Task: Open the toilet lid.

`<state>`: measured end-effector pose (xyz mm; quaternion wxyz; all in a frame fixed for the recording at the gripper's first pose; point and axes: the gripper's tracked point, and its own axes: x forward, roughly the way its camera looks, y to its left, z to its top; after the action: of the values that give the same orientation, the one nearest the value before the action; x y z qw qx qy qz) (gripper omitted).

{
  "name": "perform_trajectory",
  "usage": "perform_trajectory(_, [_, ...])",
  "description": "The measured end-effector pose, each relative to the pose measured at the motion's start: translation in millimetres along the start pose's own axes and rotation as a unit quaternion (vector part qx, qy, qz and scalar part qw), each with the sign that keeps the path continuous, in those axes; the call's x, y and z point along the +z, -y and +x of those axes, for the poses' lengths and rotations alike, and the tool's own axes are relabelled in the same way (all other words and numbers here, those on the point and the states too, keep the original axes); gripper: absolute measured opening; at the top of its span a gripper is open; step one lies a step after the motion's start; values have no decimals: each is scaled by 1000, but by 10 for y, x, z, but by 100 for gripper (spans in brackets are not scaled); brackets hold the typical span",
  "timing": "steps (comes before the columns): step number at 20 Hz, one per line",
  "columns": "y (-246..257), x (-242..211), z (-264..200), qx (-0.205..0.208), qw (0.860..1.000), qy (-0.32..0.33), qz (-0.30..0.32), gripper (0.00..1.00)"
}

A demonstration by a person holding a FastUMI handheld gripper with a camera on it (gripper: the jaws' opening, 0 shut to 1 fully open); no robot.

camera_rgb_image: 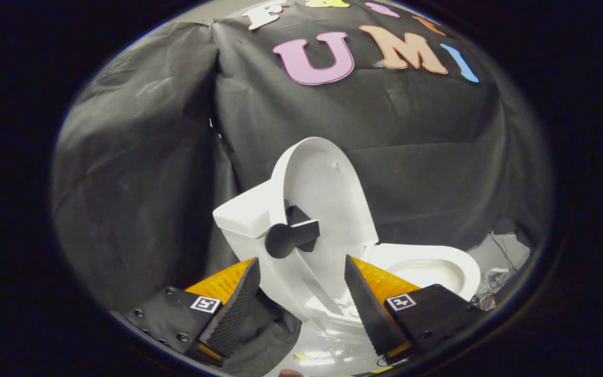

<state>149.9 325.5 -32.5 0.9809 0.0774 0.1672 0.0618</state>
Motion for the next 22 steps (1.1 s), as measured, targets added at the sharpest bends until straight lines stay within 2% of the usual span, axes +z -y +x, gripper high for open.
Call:
perform_trajectory(10, [719,603,-793,-39,995,70,-50,99])
perform_trajectory(12, [938,565,-894,-57,994,72,-62,99])
perform_trajectory(20, [1700,252,-1202,-73,991,63,-90,99])
perform_trajectory(22, [1943,189,-1283,-93,990,69,-85,99])
